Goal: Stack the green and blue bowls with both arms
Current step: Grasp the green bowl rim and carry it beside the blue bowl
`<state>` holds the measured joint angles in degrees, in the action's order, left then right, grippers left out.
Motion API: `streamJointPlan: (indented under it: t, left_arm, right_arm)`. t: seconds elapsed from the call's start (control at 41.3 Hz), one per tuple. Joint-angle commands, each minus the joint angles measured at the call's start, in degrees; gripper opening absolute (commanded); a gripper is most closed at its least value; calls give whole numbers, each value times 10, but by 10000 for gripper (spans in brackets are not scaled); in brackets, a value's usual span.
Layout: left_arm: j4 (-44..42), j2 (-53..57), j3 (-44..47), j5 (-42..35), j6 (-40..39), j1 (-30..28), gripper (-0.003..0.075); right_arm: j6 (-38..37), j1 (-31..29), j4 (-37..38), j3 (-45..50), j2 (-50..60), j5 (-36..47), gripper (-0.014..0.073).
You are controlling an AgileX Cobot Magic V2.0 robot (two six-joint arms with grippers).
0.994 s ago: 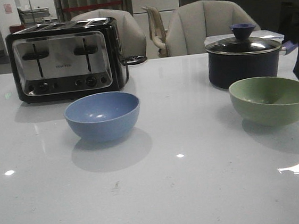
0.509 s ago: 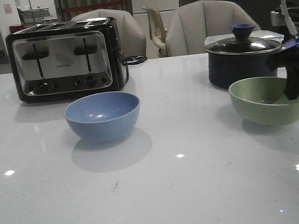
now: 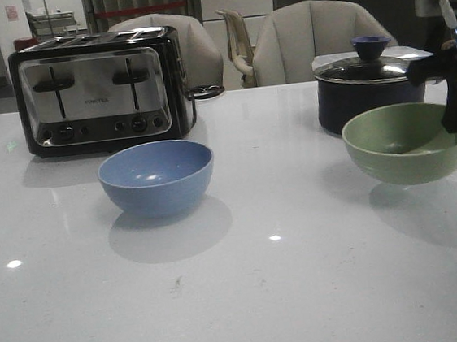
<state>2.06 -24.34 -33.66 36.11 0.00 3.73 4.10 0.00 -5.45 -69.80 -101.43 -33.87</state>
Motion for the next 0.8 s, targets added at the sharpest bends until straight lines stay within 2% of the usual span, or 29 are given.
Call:
streamJointPlan:
  t: [0.0,0.291,0.46,0.775]
  left_arm:
    - [5,-8,-15,-47,-5,0,102]
    - [5,-8,-15,-47,-5,0,102]
    - [5,-8,-15,-47,-5,0,102]
    - [5,-8,-15,-47,-5,0,102]
  right_arm:
    - [2,18,-1,-15,68,6,34]
    - [2,143,-42,35,119,1,34]
    - [2,223,-82,84,112,76,34]
    - [2,279,-121,93,48,135,34]
